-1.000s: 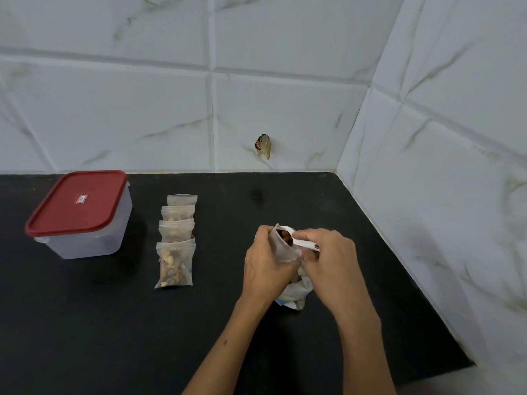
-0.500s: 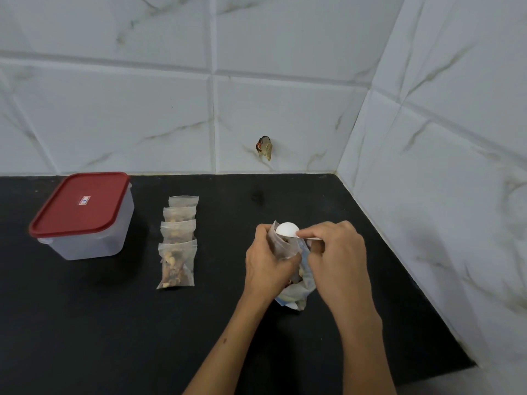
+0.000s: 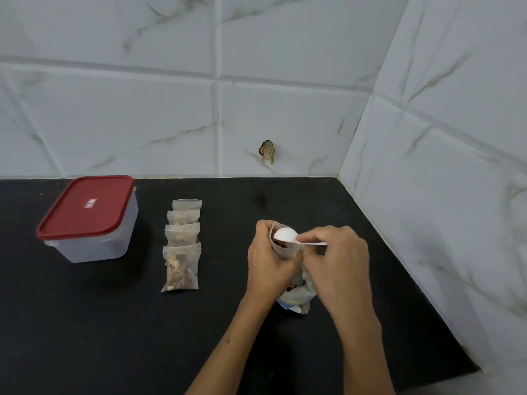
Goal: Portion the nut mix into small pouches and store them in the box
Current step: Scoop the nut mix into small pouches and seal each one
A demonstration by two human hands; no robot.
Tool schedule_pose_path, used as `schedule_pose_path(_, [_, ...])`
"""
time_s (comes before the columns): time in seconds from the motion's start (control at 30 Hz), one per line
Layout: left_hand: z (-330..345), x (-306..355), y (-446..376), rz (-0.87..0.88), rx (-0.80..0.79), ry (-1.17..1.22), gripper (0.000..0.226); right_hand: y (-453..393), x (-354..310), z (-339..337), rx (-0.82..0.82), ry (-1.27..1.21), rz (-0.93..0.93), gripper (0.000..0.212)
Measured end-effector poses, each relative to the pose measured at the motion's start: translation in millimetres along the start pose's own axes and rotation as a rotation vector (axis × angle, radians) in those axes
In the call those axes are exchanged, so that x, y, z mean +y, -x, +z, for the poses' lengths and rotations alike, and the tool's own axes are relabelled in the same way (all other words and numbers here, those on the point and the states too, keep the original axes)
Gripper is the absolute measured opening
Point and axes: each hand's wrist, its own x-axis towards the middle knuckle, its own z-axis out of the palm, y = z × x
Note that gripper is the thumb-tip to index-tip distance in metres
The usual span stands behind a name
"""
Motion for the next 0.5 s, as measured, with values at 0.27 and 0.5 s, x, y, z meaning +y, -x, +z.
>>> schedule_pose_path(0.27, [-4.7, -2.2, -1.0, 0.007, -0.059, 0.012, 0.042, 2.5, -5.1, -8.7, -0.003, -0.226, 0.087, 0.021])
schedule_pose_path(0.5, [-12.3, -14.5, -8.3, -0.241, -0.104, 0.003, 0.038, -4.7, 23.0, -3.6, 0.025, -0.372, 0.273, 0.021])
